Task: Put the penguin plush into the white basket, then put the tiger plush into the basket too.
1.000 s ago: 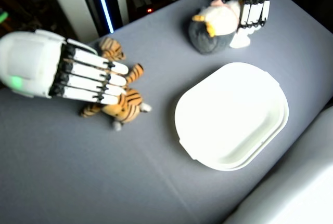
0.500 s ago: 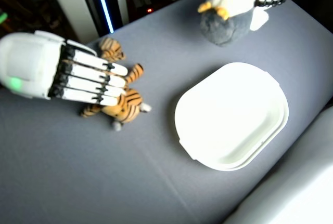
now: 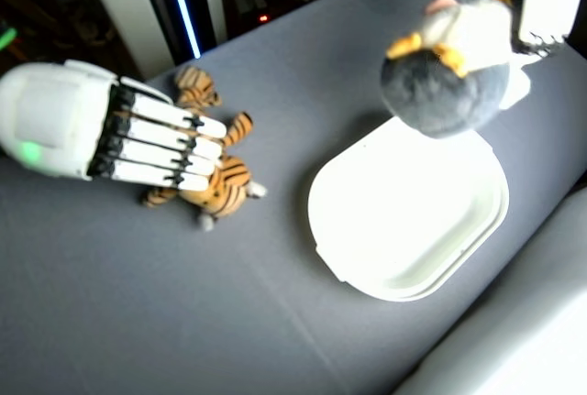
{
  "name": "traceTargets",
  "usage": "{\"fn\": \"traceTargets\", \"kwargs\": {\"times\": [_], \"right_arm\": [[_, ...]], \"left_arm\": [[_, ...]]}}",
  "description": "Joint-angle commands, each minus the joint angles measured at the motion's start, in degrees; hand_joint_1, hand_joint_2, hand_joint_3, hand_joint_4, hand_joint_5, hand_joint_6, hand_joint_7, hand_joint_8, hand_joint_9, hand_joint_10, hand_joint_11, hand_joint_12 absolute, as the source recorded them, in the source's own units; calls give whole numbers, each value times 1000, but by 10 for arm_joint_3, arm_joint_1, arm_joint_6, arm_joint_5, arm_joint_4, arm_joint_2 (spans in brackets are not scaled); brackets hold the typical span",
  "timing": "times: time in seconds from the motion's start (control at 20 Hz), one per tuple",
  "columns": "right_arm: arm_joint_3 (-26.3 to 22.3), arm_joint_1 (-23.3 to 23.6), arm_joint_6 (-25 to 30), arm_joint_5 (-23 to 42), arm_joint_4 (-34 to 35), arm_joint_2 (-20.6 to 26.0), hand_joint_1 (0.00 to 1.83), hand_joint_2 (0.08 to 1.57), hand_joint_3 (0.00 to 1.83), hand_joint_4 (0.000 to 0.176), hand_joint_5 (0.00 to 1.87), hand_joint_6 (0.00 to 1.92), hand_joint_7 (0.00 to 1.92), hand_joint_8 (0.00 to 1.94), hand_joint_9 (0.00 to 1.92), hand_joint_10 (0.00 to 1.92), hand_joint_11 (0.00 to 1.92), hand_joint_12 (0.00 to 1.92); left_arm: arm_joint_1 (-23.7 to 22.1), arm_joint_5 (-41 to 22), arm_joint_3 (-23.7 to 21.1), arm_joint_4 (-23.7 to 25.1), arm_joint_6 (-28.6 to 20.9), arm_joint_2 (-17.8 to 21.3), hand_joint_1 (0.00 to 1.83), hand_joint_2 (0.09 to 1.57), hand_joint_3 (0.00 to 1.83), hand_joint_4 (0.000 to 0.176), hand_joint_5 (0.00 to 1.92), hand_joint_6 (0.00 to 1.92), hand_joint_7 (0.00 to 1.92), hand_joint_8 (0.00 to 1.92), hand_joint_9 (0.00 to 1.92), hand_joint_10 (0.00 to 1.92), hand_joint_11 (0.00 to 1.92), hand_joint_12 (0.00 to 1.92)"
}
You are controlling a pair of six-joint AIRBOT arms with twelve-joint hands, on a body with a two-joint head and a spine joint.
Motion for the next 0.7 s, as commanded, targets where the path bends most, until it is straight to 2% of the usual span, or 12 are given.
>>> {"fn": "traceTargets", "kwargs": {"times": [0.0, 0.05, 0.1, 0.15, 0.2, 0.25, 0.3, 0.35, 0.5, 0.55, 0.6, 0.65], "right_arm": [[3, 4, 4, 66, 17, -2, 796, 1339, 2, 0, 567, 0, 604, 2, 636, 3, 638, 17], [4, 4, 4, 66, 17, -4, 791, 1346, 5, 0, 564, 0, 601, 0, 632, 1, 633, 15], [5, 5, 4, 66, 17, -5, 833, 1340, 0, 0, 573, 3, 608, 2, 636, 2, 637, 15], [5, 6, 4, 66, 16, -5, 818, 1341, 1, 0, 569, 1, 606, 1, 629, 1, 629, 11], [5, 6, 5, 65, 15, -5, 792, 1343, 2, 0, 569, 0, 607, 1, 635, 2, 637, 13], [5, 6, 5, 65, 15, -5, 784, 1345, 2, 0, 570, 1, 607, 1, 634, 2, 638, 13], [5, 6, 5, 64, 15, -5, 771, 1346, 2, 0, 573, 1, 610, 1, 637, 2, 642, 14], [5, 6, 5, 63, 15, -5, 769, 1354, 5, 0, 570, 0, 608, 1, 634, 1, 637, 12], [5, 6, 5, 63, 15, -6, 768, 1348, 2, 0, 556, 0, 603, 0, 627, 0, 638, 12], [5, 6, 7, 63, 15, -6, 766, 1349, 2, 0, 561, 2, 605, 1, 628, 1, 637, 11], [5, 6, 9, 63, 15, -6, 771, 1351, 2, 0, 570, 5, 612, 3, 633, 3, 639, 12], [5, 6, 9, 63, 15, -6, 756, 1358, 4, 0, 563, 1, 607, 1, 625, 1, 626, 5]], "left_arm": [[-14, -26, 9, -4, -4, -4, 1244, 1099, 7, 0, 889, 1084, 1124, 789, 1160, 383, 940, 1011], [-23, -10, 20, -5, -4, -11, 1227, 1113, 0, 0, 892, 1082, 1075, 870, 1139, 251, 920, 986], [-25, -1, 27, -11, -4, -16, 1209, 1127, 4, 23, 899, 1087, 996, 983, 1043, 140, 814, 911], [-25, 3, 31, -18, -4, -17, 1153, 1119, 0, 0, 954, 1008, 874, 423, 971, 71, 696, 904], [-23, 3, 31, -22, -4, -17, 1125, 1008, 0, 0, 785, 365, 816, 140, 856, 19, 532, 908], [-20, 4, 31, -25, -4, -17, 1092, 968, 0, 0, 704, 103, 743, 35, 777, 3, 428, 940], [-17, 5, 31, -28, -4, -16, 1048, 964, 0, 2, 642, 27, 690, 7, 724, 0, 381, 940], [-15, 7, 31, -29, -4, -16, 976, 960, 0, 40, 474, 0, 555, 0, 573, 0, 291, 903], [-11, 11, 30, -34, -4, -16, 962, 949, 0, 65, 407, 0, 507, 0, 537, 0, 309, 855], [-8, 11, 30, -36, -4, -16, 919, 942, 0, 81, 370, 0, 471, 0, 506, 0, 301, 846], [-5, 11, 30, -39, 0, -16, 897, 937, 0, 114, 308, 0, 400, 0, 417, 0, 212, 811], [-2, 11, 30, -42, 46, -15, 891, 931, 0, 119, 287, 0, 377, 0, 390, 0, 184, 796]]}}
